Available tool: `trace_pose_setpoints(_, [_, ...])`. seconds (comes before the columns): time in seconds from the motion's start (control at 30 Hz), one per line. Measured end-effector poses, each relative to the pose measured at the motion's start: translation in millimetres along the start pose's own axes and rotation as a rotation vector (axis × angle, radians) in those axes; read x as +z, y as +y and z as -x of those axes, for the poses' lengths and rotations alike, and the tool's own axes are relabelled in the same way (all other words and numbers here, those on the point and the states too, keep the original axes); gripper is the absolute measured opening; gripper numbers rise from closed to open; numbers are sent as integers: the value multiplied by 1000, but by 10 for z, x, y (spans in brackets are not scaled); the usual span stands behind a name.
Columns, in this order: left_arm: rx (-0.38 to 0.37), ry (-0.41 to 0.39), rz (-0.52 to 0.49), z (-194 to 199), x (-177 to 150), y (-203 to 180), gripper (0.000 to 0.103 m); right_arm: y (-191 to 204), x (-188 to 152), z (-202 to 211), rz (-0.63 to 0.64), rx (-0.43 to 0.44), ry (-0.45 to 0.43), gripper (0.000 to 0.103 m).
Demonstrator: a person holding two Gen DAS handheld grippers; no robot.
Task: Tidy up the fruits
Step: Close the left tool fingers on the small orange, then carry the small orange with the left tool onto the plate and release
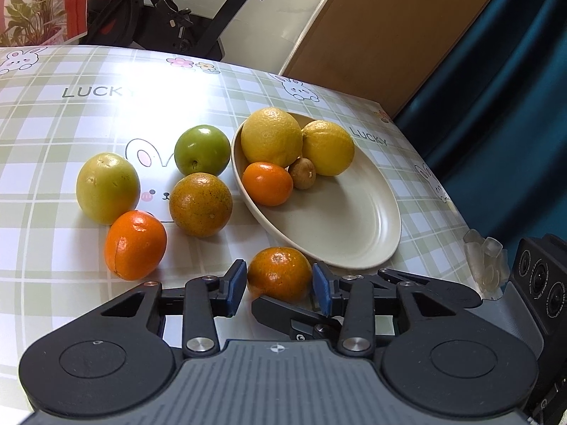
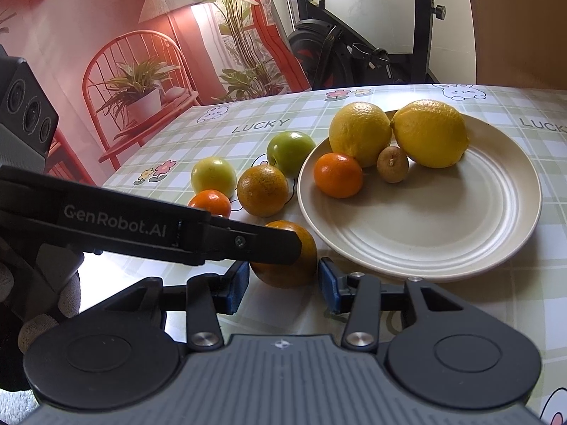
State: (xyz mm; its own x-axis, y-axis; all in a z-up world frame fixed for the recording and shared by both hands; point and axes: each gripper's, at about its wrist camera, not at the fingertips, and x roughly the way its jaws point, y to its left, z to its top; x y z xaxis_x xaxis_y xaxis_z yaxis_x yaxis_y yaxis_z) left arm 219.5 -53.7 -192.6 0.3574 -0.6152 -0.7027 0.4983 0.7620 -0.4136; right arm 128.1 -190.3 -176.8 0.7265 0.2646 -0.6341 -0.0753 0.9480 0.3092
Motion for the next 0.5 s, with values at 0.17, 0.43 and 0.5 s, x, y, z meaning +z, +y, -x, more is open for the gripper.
trace_pose_setpoints(0.17, [15, -13, -26, 99, -11, -56, 43, 21, 3, 45, 0, 9, -3, 46])
trace_pose_setpoints(0.43, [31, -71, -43, 313, 51, -221, 43, 95, 76, 226, 26, 23, -64, 46])
trace_pose_setpoints(0.5, [32, -78, -55, 320, 93, -300, 43, 85, 87, 281, 23, 20, -84, 46])
